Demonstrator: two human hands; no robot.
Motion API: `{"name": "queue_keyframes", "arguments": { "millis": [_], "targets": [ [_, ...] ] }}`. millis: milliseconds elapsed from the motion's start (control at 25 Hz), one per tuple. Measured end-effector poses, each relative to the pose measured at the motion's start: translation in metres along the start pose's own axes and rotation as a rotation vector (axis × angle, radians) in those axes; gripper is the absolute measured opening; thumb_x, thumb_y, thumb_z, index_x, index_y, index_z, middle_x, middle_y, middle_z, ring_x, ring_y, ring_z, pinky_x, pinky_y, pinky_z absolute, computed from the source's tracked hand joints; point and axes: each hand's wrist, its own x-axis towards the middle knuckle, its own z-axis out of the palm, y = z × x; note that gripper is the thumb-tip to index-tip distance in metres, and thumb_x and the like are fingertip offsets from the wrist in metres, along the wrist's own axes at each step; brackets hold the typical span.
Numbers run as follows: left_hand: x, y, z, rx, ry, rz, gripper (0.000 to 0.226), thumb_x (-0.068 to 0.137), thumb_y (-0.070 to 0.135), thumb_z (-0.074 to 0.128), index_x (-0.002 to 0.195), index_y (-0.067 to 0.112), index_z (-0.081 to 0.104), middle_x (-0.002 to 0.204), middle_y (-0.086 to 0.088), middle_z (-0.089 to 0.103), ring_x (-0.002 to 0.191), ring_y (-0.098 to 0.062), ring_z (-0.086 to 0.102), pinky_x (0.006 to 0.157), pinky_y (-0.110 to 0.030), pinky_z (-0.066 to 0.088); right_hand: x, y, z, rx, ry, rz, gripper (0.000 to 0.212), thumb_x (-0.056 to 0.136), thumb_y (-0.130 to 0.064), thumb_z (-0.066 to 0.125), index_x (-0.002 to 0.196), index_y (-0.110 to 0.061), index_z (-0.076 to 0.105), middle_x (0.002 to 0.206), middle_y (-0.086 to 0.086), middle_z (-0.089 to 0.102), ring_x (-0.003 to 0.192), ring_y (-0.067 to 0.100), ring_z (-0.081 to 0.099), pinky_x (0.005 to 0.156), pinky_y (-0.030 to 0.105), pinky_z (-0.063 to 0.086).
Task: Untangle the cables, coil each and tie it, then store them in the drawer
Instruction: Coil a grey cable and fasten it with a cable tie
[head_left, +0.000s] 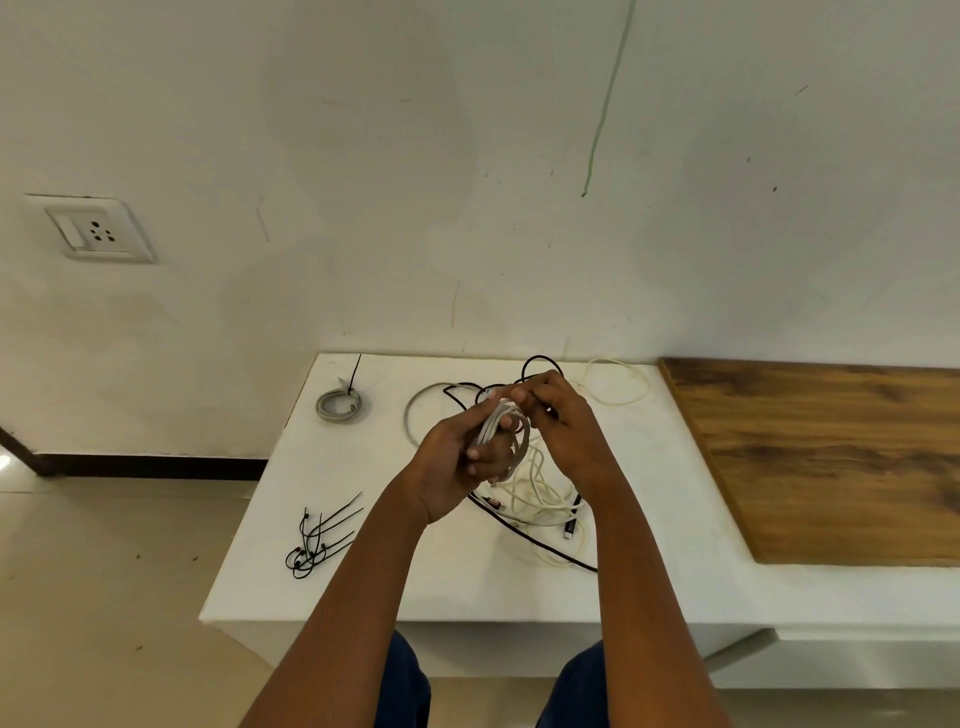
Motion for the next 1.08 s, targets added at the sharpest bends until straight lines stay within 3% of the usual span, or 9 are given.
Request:
{"name": "queue_keyframes", "arguments": {
  "millis": [80,200,320,520,640,760,840,920,1080],
  "targets": [
    [0.000,0.001,-0.001,-0.086,-0.048,0.019,0.034,0.091,0.044,0.044,0.069,0.021,0.058,0.041,0.010,0.030,0.041,-0.009,0.014,0.047,-0.020,0.027,-0.001,0.002,0.002,0.082,-0.018,0.051,0.021,0.097,-0.009,0.045,0.101,-0.002,0.065,0.091,0.004,0.060,0.085,0.005,0.057,0.075,0.018,0.045],
    [0.001,0.004,-0.004,-0.258,-0.046,0.084,0.032,0.093,0.041,0.040,0.074,0.018,0.052,0.042,0.009,0.027,0.041,-0.010,0.016,0.045,-0.019,0.032,-0.001,0.008,0.004,0.019,-0.053,0.061,0.023,0.098,-0.006,0.042,0.106,0.000,0.063,0.077,-0.010,0.057,0.066,-0.012,0.054,0.066,0.007,0.041],
    [0.003,0.007,-0.009,-0.379,0.002,0.192,0.035,0.098,0.040,0.032,0.076,0.018,0.048,0.047,0.008,0.022,0.039,-0.007,0.021,0.047,-0.018,0.036,-0.003,0.015,0.007,-0.096,-0.147,0.093,0.024,0.098,-0.008,0.044,0.114,-0.005,0.061,0.070,-0.009,0.050,0.056,-0.012,0.048,0.058,0.005,0.037],
    [0.007,0.007,-0.020,-0.438,0.282,0.350,0.036,0.100,0.043,0.030,0.081,0.017,0.047,0.053,0.009,0.041,0.043,-0.006,0.038,0.061,-0.021,0.037,-0.002,0.027,0.007,-0.398,-0.260,0.129,0.026,0.097,-0.009,0.046,0.114,-0.014,0.065,0.070,-0.017,0.052,0.073,0.004,0.051,0.062,0.009,0.036],
    [0.008,0.006,-0.025,-0.437,0.423,0.413,0.030,0.100,0.037,0.034,0.083,0.016,0.046,0.060,0.008,0.052,0.049,-0.008,0.048,0.066,-0.024,0.040,-0.002,0.027,0.006,-0.369,-0.301,0.146,0.021,0.095,-0.013,0.052,0.108,-0.015,0.068,0.067,-0.017,0.056,0.072,0.002,0.053,0.061,0.006,0.037],
    [0.009,0.002,-0.024,-0.294,0.542,0.400,0.027,0.100,0.033,0.039,0.082,0.015,0.048,0.062,0.005,0.061,0.050,-0.009,0.055,0.065,-0.025,0.046,-0.004,0.021,0.011,-0.323,-0.308,0.145,0.016,0.091,-0.014,0.059,0.101,-0.013,0.071,0.069,-0.013,0.062,0.066,-0.004,0.054,0.061,0.008,0.037],
    [0.010,-0.003,-0.020,-0.112,0.617,0.367,0.024,0.100,0.032,0.041,0.085,0.017,0.051,0.062,0.007,0.067,0.051,-0.008,0.059,0.059,-0.020,0.051,-0.005,0.017,0.014,-0.360,-0.262,0.101,0.015,0.088,-0.015,0.062,0.098,-0.013,0.073,0.082,-0.006,0.070,0.068,-0.005,0.055,0.062,0.003,0.036],
    [0.010,-0.007,-0.016,0.057,0.644,0.353,0.023,0.100,0.033,0.040,0.089,0.017,0.053,0.065,0.007,0.071,0.052,-0.005,0.063,0.053,-0.016,0.052,-0.006,0.013,0.017,-0.410,-0.204,0.040,0.015,0.084,-0.015,0.065,0.096,-0.014,0.074,0.091,-0.002,0.073,0.077,0.002,0.060,0.064,0.001,0.036],
    [0.011,-0.009,-0.010,0.220,0.619,0.281,0.029,0.101,0.033,0.038,0.101,0.008,0.052,0.076,0.001,0.071,0.058,-0.005,0.068,0.053,-0.010,0.048,-0.009,0.006,0.020,-0.449,-0.164,-0.035,0.020,0.078,-0.011,0.067,0.094,-0.017,0.076,0.084,0.003,0.074,0.078,0.017,0.065,0.066,0.021,0.044]
  ]
}}
